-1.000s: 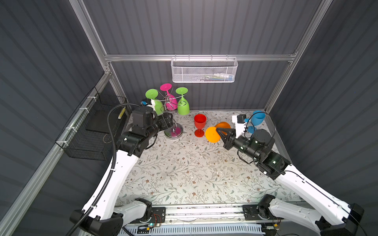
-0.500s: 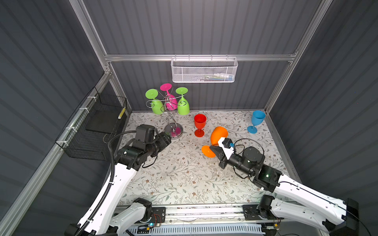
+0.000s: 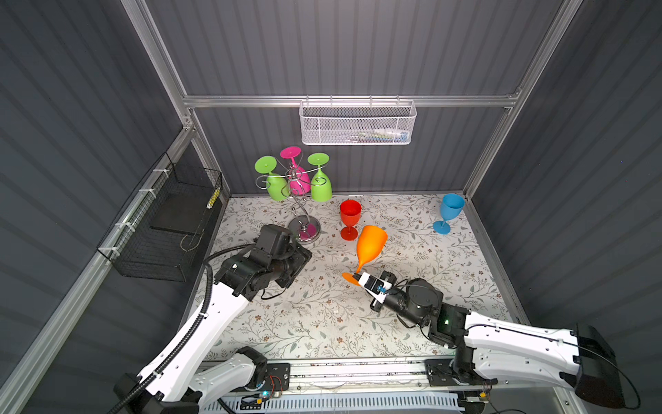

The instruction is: Take the wine glass off the wine glass rack

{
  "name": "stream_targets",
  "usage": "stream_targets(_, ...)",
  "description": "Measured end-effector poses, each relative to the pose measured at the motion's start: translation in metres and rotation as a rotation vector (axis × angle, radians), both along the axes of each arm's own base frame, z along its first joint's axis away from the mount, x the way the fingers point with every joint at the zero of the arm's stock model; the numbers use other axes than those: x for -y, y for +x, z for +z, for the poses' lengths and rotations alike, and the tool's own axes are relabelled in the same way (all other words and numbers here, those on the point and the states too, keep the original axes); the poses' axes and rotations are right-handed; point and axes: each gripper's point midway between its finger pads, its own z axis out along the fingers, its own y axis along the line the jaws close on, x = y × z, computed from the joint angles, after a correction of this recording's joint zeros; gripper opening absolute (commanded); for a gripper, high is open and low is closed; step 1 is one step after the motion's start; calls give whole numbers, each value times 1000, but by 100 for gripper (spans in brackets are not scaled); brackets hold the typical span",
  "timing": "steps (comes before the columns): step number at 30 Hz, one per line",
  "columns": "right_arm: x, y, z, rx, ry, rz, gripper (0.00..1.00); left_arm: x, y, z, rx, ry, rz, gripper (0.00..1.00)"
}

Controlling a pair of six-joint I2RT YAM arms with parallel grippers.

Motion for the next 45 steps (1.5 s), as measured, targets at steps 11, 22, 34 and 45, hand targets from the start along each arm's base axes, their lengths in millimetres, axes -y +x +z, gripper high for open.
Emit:
stream_targets(11, -18, -3, 2, 114, -18, 1, 0, 29, -16, -22, -115, -92, 51, 65)
stream_targets(22, -34, -3, -6, 172, -33, 8, 0, 56, -22, -31, -178, -135, 72, 62)
stream_targets(34, -45, -3, -12, 224, -46, 0, 0, 64, -21, -30, -197, -178, 109, 49)
stream_targets(45, -48, 3, -16, 261, -58, -32, 0, 68, -23, -29, -211, -202, 131, 38)
